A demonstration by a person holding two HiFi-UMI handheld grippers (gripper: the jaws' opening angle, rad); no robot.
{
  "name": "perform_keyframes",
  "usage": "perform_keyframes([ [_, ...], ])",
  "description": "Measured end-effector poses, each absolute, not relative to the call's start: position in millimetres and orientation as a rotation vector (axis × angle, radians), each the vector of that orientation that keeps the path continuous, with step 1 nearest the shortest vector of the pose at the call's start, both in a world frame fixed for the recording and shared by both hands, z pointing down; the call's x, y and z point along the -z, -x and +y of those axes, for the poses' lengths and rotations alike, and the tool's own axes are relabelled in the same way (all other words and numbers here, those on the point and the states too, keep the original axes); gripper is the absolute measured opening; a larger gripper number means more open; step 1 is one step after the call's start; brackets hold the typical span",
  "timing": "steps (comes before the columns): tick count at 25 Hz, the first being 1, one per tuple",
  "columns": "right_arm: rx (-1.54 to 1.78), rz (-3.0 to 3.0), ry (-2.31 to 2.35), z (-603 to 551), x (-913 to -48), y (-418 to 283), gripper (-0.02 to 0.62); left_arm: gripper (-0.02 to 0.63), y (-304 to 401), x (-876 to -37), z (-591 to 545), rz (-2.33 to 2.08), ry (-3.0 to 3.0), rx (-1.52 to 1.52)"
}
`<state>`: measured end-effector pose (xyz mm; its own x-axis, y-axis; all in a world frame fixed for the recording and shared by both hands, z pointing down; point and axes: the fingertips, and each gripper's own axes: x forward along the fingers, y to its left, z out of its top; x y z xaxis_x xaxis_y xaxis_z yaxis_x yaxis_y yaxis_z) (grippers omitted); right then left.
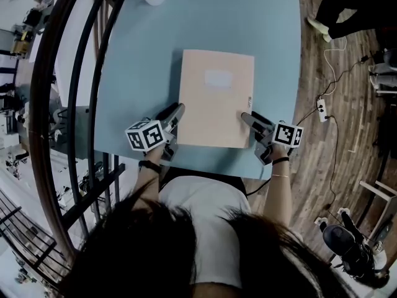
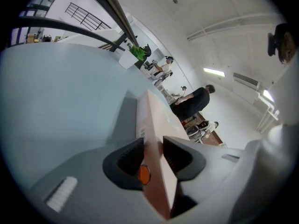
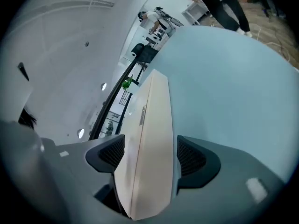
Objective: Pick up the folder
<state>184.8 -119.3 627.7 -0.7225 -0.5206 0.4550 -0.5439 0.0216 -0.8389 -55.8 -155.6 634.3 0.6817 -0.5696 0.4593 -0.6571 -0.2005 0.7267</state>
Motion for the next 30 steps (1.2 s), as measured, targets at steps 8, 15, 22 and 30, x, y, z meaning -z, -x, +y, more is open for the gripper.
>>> perform_keyframes([
  [8, -2.021, -2.256, -0.871, -116, -634, -181, 0.337, 0.186, 61, -637, -153, -0.956, -1.862, -0.089],
  [15, -2.276, -2.208, -0.703, -119, -633, -186, 0.336, 0.186, 61, -638, -154, -0.924, -1.823, -0.042],
  [22, -2.306, -2.236, -0.263, -111, -624, -120, 0.330, 0.187, 63, -637, -155, -0.909, -1.798, -0.009],
  [30, -2.303, -2.256, -0.203, -116, -617, -99, 0.330, 0.189, 66, -638, -155, -0.911, -1.778, 0.025],
])
